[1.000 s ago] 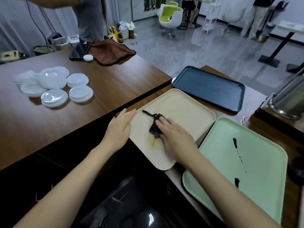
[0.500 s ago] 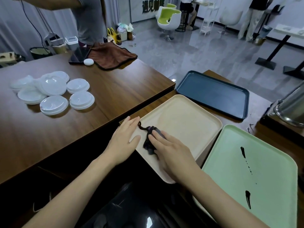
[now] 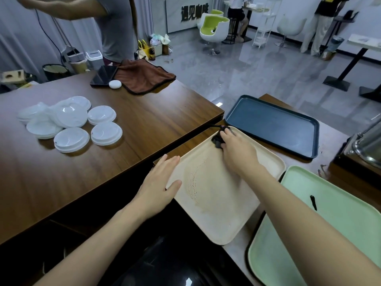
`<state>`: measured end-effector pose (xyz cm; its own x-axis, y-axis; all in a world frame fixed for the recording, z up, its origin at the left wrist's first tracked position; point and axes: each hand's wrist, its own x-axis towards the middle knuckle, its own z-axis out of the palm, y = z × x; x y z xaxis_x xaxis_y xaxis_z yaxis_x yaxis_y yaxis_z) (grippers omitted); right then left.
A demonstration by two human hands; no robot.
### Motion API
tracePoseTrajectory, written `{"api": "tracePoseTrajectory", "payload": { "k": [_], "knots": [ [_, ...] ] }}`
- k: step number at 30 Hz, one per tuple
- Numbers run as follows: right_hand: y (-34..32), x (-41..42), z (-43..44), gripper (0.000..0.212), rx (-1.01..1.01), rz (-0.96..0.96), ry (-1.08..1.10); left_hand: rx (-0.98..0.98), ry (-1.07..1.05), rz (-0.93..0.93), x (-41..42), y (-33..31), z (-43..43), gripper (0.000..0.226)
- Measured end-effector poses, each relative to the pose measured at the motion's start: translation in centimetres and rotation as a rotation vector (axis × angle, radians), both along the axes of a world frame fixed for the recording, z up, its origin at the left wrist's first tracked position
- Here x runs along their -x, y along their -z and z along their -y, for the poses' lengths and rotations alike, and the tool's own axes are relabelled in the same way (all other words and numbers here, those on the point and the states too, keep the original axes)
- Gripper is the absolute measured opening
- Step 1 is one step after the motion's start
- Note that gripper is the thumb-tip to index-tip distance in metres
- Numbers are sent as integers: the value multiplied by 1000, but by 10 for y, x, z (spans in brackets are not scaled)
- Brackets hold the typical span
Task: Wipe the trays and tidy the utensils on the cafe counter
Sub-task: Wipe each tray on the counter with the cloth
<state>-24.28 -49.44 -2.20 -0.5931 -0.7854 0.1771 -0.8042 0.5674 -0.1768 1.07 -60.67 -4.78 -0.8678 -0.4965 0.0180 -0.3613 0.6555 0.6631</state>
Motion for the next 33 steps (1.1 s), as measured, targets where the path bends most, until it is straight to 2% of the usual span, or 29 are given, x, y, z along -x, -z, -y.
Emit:
{"api": "tracePoseTrajectory", "payload": {
  "k": [4,7,11,14,18,21,22,24,29,33],
  "knots": [
    [-1,-14,2,29,8,16,-9,15,-7,-4,2,4,1,71],
    [-1,-52,-5,29,-2,21,-139,12,3,-10,2,6,2,71],
    [-3,-103,-13,42,14,-20,-291,64,37,61,2,2,5,65],
    [-4,-121,-23,38,17,-42,-325,129,72,133,2,1,10,60],
    [-7,-141,-58,34,23,-37,-370,172,64,155,1,-1,9,65],
    [-13,-143,-97,30,88,-169,-377,177,47,163,1,-5,4,59],
    [-16,-144,-108,39,92,-183,-363,177,43,161,1,-6,3,59],
    [-15,-143,-118,50,69,-165,-331,161,43,147,1,-6,2,60],
    [0,-148,-84,42,44,-66,-339,86,65,104,0,-5,5,69],
    [2,-148,-62,52,-7,7,-332,29,63,90,-7,-8,4,69]
  ]
}}
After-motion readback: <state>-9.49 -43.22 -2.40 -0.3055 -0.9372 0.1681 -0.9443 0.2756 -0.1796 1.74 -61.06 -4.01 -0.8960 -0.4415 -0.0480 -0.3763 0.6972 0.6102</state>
